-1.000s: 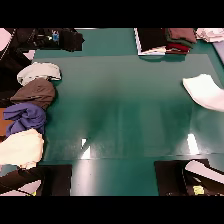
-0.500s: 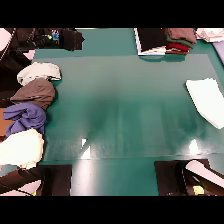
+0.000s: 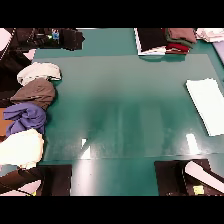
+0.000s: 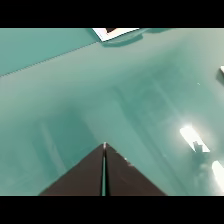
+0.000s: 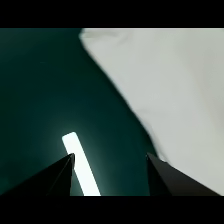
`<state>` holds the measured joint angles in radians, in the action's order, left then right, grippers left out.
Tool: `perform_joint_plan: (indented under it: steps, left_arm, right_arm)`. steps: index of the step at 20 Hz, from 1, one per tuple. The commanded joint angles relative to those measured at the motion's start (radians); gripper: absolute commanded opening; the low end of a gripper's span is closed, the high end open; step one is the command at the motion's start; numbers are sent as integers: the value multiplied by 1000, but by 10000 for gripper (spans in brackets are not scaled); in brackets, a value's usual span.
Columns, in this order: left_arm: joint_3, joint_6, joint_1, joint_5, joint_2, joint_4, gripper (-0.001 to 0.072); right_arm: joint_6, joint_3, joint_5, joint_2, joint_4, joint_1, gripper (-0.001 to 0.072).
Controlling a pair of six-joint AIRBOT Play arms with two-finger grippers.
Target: Fold the shirts.
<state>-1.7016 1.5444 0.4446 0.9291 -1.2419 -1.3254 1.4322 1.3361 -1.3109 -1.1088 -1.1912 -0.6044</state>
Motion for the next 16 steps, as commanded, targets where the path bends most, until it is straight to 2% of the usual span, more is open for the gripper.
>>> perform_joint_plan:
  steps: [1,2,3,6,7,11,16]
  left_arm:
    - [0,0,0,-5,0,-2,27]
    - [0,0,0,-5,0,-2,27]
    - [0,0,0,-5,0,-2,27]
    - [0,0,0,-5,0,-2,27]
    - [0,0,0,-5,0,-2,27]
    - [0,0,0,-5,0,-2,27]
    - [0,0,0,-5,0,-2,27]
  right_arm:
    - [0,58,13,0,75,304,520]
    - [-1,63,25,0,60,389,517]
    - [-1,67,43,0,45,465,452]
    - [-5,67,101,0,-17,659,80]
    - [-9,67,116,0,-24,704,14]
    - [-8,66,125,0,-34,795,14]
    - [-8,66,106,0,-33,808,14]
